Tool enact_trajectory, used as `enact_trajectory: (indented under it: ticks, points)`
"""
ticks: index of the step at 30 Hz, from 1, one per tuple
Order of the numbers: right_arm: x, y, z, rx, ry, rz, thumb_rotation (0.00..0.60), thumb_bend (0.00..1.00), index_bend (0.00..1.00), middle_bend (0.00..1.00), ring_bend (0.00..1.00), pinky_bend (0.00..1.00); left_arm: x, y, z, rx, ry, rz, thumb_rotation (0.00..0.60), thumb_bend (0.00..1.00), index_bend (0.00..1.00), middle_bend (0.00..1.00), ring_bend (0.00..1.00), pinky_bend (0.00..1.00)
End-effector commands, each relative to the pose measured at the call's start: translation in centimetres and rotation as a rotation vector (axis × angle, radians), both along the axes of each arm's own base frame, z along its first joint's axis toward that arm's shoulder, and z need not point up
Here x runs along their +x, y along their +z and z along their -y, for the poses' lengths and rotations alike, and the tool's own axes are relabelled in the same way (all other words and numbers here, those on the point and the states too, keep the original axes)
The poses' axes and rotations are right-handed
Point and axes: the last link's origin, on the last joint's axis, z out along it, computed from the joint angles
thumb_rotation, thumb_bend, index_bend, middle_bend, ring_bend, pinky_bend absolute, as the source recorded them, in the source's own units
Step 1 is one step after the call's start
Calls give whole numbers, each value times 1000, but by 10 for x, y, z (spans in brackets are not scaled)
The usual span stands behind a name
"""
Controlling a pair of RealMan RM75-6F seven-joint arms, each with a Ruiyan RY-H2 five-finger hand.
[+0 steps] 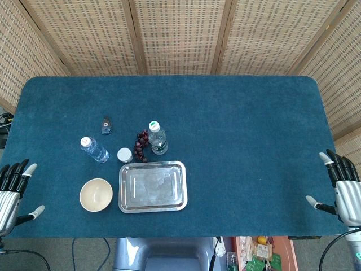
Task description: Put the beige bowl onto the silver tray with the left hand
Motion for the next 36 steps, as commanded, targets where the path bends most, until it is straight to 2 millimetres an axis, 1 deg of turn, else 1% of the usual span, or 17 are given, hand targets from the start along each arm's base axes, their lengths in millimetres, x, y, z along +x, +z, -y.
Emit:
enact_trajectory:
  ticks: [1,8,13,14,16,19,21,23,26,32,36]
  points:
    - [0,0,0,0,-2,2,600,0,20,0,0,0,0,-1,0,-5,3,-5,600,0,0,0,0,0]
    - [-1,0,0,2,-6,0,600,0,19,0,0,0,-1,-7,-2,-41,1,-11,600,0,0,0,0,0]
    - [-1,0,1,3,-8,4,600,0,20,0,0,0,-4,-29,-10,-162,-30,-17,600,11,7,0,0,0]
    - [-1,0,1,3,-9,4,600,0,20,0,0,0,-5,-36,-14,-191,-51,-17,600,21,24,0,0,0]
    - [-1,-1,1,4,-11,3,600,0,20,0,0,0,-7,-52,-20,-243,-88,-3,600,62,119,0,0,0]
    - [-1,-1,1,5,-13,5,600,0,19,0,0,0,-10,-74,-22,-325,-123,21,600,121,259,0,0,0]
    - [-1,0,1,3,-15,7,600,0,19,0,0,0,-13,-85,-22,-358,-148,11,600,149,300,0,0,0]
    - [-1,1,2,2,-16,9,600,0,19,0,0,0,-16,-95,-20,-386,-159,-2,600,169,316,0,0,0]
    - [-2,2,2,1,-21,14,600,0,19,0,0,0,-19,-104,-18,-414,-158,-9,600,217,336,0,0,0]
    - [-4,4,3,-2,-25,23,600,0,19,0,0,0,-22,-118,-19,-449,-150,-26,600,289,360,0,0,0]
    - [-4,4,3,1,-25,24,600,0,19,0,0,0,-23,-129,-20,-471,-145,-47,600,361,404,0,0,0]
